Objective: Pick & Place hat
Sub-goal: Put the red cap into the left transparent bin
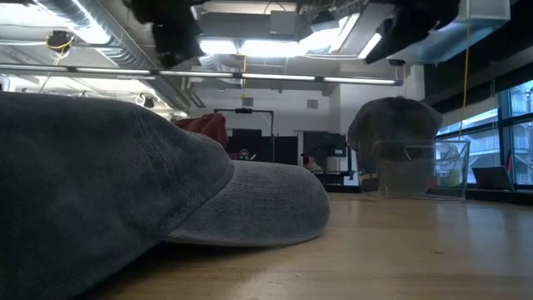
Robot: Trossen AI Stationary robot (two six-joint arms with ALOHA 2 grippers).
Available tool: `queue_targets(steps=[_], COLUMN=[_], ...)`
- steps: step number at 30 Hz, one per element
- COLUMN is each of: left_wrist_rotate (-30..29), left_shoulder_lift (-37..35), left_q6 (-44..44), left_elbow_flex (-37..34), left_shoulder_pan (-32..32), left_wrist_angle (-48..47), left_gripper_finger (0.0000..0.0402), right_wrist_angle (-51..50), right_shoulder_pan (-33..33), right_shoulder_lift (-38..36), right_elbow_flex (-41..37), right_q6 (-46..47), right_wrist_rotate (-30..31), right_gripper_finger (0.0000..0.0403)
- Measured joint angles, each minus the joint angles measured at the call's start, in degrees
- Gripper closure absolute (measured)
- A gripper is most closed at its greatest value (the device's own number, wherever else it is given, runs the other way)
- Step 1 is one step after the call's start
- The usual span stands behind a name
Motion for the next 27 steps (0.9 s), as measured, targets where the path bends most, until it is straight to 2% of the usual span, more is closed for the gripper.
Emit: queue_targets(steps=[6,11,16,21,27], left_wrist_rotate=[-8.1,-8.2,-8.0,-7.6,-7.7], left_shoulder_lift=[0.0,0.0,0.0,0.0,0.0], left_q6=[-24.9,-48.1,-71.1,-83.9,-87.5], left_elbow_flex=[3.4,3.5,3.3,3.3,3.3], left_shoulder_pan=[-9.3,-17.2,-24.7,-29.8,-32.7], left_wrist_angle=[-17.2,-28.0,-39.4,-43.8,-44.1], left_gripper_finger=[0.0269,0.0266,0.0258,0.0243,0.0229], right_wrist_angle=[6.5,10.5,14.6,15.1,15.2], right_shoulder_pan=[6.2,8.0,9.3,9.5,9.5], right_shoulder_lift=[5.2,8.8,12.5,14.4,15.3], right_elbow_flex=[-2.3,-2.8,-2.9,-2.9,-2.9], right_q6=[2.9,6.2,3.5,2.6,2.6], right_wrist_rotate=[8.7,9.2,9.1,9.1,9.1], right_gripper_finger=[0.0240,0.0240,0.0240,0.0240,0.0240])
